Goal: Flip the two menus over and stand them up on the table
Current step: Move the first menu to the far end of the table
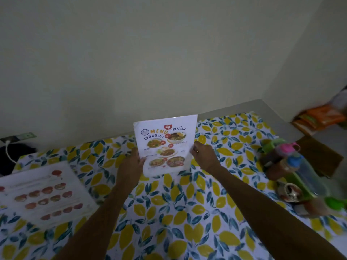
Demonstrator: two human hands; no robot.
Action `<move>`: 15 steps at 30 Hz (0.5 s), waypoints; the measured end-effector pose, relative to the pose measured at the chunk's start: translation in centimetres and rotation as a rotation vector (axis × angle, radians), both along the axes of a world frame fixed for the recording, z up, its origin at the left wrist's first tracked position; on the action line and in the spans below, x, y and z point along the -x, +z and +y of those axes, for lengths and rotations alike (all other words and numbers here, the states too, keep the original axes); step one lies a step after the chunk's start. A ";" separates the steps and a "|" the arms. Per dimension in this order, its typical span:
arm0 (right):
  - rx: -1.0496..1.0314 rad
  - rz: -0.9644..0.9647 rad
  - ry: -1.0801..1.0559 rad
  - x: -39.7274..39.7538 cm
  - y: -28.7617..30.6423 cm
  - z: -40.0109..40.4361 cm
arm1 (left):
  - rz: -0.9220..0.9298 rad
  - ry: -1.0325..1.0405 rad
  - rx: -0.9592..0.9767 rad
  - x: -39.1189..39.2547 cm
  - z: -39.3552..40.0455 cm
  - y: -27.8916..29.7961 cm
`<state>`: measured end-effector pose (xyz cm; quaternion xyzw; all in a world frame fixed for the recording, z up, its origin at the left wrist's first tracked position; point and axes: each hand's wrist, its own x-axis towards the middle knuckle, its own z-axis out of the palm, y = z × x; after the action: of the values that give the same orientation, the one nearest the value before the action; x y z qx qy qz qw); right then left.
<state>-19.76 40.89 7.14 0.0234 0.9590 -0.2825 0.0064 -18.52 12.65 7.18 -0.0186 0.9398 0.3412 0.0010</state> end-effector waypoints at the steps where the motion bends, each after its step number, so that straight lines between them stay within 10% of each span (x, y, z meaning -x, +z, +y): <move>1: -0.015 0.010 0.006 0.8 0.6 2.2 | 0.014 -0.027 0.006 0.6 1.9 0.5; 15: -0.139 0.057 -0.005 13.2 5.1 36.0 | 0.126 -0.114 -0.105 12.8 34.8 1.9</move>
<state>-32.95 76.87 12.22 0.0181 0.9760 -0.2159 -0.0234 -31.32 47.43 9.12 0.0567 0.9184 0.3897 -0.0376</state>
